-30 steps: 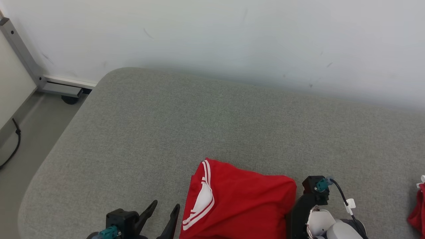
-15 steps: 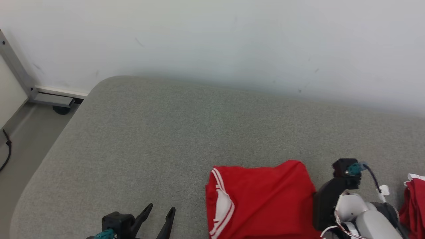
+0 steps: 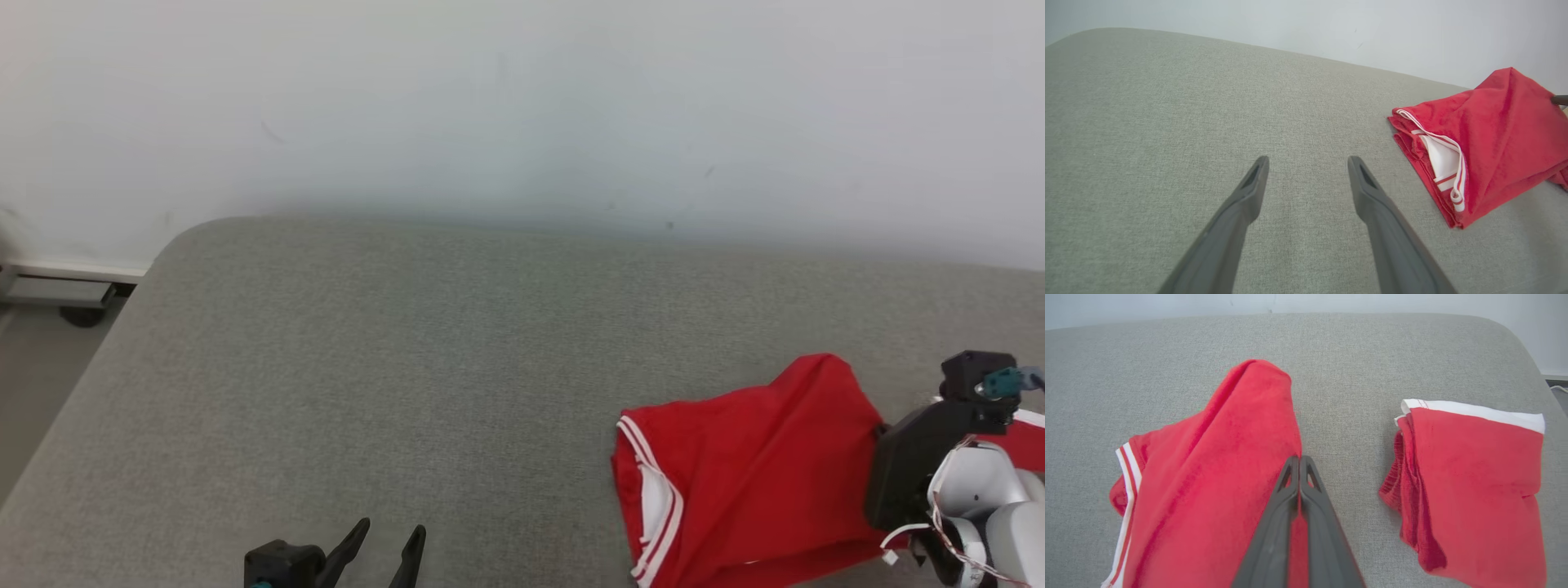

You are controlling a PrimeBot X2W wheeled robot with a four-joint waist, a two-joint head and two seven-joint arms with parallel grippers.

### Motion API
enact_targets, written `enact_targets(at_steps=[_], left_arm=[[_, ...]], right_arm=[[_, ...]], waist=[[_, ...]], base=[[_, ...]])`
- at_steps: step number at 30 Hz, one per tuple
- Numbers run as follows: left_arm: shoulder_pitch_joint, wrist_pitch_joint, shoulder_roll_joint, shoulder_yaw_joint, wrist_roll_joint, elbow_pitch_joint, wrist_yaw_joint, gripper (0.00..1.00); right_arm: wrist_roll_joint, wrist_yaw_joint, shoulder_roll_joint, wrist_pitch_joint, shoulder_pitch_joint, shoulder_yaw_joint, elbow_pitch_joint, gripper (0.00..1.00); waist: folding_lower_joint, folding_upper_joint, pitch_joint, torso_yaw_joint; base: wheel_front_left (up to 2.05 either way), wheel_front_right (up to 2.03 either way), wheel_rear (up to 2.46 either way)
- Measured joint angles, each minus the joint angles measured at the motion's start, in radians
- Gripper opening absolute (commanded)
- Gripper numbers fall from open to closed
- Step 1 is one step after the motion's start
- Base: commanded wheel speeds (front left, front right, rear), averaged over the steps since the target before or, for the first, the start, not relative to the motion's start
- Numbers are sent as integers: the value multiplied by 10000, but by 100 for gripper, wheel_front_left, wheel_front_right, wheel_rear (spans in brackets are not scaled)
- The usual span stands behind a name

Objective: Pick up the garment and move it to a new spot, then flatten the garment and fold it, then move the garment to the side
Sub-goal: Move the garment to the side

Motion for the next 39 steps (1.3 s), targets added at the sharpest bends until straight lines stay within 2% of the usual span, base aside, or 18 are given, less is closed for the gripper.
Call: enact_targets(at_steps=[10,22,39], left_arm=[[-26,8,-56,-142,-4,-48,-15,100],[-71,98,50,-144,-4,-144,-27,100],[-274,184,140,-65,10,-364,-12,100]], right_arm=[[-481,0,-265,681,-69,-907,-1191,0],[-872,-2,-556,1342,-324,-1559,-1570,0],[-1628,-2,-512,1933,-314,-2621,-2729,0]], waist=[[0,0,-28,-596],[0,0,274,-651],[0,0,792,-1001]], base=[[0,0,0],[0,0,0],[0,0,0]])
